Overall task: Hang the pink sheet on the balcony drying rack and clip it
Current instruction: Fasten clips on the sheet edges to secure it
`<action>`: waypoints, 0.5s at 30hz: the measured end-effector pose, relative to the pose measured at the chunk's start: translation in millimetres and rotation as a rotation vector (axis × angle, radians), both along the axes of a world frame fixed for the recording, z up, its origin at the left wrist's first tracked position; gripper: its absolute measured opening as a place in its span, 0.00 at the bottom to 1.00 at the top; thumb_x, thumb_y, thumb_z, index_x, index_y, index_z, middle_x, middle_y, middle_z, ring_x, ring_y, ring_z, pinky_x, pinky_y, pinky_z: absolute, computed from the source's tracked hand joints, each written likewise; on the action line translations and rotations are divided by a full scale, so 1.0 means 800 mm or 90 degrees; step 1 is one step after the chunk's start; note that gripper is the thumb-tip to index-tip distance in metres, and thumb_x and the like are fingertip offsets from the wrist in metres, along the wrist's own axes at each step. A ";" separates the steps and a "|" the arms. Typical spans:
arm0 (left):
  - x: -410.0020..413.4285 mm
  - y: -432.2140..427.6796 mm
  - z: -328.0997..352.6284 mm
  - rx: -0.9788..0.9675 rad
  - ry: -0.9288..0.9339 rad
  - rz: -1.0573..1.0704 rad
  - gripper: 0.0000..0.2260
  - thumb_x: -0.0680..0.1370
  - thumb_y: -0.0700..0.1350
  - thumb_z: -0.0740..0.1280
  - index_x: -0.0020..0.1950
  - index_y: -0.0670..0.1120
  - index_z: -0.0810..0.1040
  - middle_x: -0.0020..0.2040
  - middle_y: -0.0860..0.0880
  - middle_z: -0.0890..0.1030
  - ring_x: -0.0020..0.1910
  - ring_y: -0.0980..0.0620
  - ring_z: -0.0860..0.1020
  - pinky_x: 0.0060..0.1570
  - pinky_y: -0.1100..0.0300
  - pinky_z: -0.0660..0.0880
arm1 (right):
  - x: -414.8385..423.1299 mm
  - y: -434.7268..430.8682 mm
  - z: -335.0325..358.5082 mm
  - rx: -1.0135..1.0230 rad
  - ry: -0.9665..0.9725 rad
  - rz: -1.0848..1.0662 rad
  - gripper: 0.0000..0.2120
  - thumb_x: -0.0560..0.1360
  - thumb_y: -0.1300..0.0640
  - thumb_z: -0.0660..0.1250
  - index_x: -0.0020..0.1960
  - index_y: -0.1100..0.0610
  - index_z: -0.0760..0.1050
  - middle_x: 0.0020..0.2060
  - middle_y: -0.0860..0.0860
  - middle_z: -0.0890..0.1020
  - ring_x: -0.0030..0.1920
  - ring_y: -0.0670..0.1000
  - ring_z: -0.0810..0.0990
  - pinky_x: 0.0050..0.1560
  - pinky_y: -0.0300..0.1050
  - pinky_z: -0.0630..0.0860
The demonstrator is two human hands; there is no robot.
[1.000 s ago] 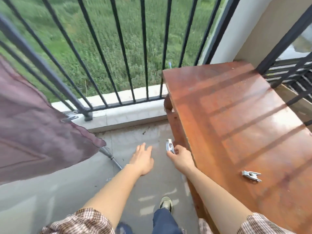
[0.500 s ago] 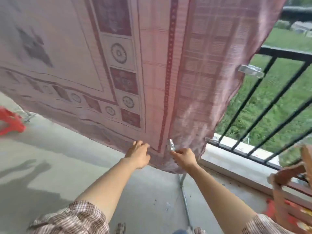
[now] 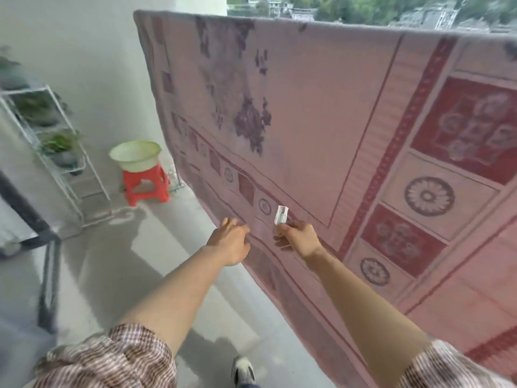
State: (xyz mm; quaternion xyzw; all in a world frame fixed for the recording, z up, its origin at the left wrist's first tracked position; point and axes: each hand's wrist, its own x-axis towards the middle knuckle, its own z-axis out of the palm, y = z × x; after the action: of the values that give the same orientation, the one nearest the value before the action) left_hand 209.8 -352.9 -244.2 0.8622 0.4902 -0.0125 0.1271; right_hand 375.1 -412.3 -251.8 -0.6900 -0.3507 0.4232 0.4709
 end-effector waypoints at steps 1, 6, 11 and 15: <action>-0.010 0.033 0.003 0.005 -0.003 0.014 0.20 0.78 0.47 0.59 0.70 0.48 0.68 0.70 0.44 0.65 0.71 0.44 0.59 0.66 0.50 0.66 | -0.007 0.034 0.005 0.015 0.012 0.022 0.07 0.72 0.62 0.66 0.47 0.65 0.78 0.37 0.58 0.81 0.35 0.55 0.80 0.35 0.42 0.76; -0.047 0.196 0.028 -0.019 -0.063 0.114 0.18 0.78 0.46 0.59 0.68 0.46 0.71 0.67 0.42 0.68 0.68 0.41 0.62 0.66 0.49 0.65 | -0.033 0.199 0.029 0.051 0.026 0.126 0.05 0.73 0.62 0.67 0.48 0.60 0.76 0.41 0.60 0.83 0.39 0.58 0.82 0.36 0.42 0.79; -0.097 0.337 0.052 -0.023 -0.141 0.197 0.16 0.78 0.45 0.59 0.65 0.45 0.74 0.66 0.41 0.70 0.68 0.40 0.63 0.66 0.51 0.65 | -0.074 0.369 0.056 0.053 0.003 0.184 0.06 0.71 0.61 0.70 0.47 0.61 0.78 0.43 0.61 0.84 0.45 0.61 0.84 0.43 0.46 0.82; -0.160 0.449 0.068 -0.009 -0.195 0.259 0.14 0.77 0.46 0.62 0.62 0.48 0.77 0.63 0.40 0.72 0.66 0.39 0.66 0.63 0.52 0.66 | -0.131 0.493 0.069 0.048 0.006 0.241 0.10 0.69 0.64 0.70 0.50 0.64 0.79 0.45 0.61 0.84 0.44 0.58 0.84 0.47 0.48 0.82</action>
State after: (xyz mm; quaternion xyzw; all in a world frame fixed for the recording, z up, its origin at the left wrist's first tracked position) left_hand 81.5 6.2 -189.5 0.7369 0.6284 0.1404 0.2061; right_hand 270.1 -17.7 -196.8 -0.5917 -0.4876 0.4942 0.4099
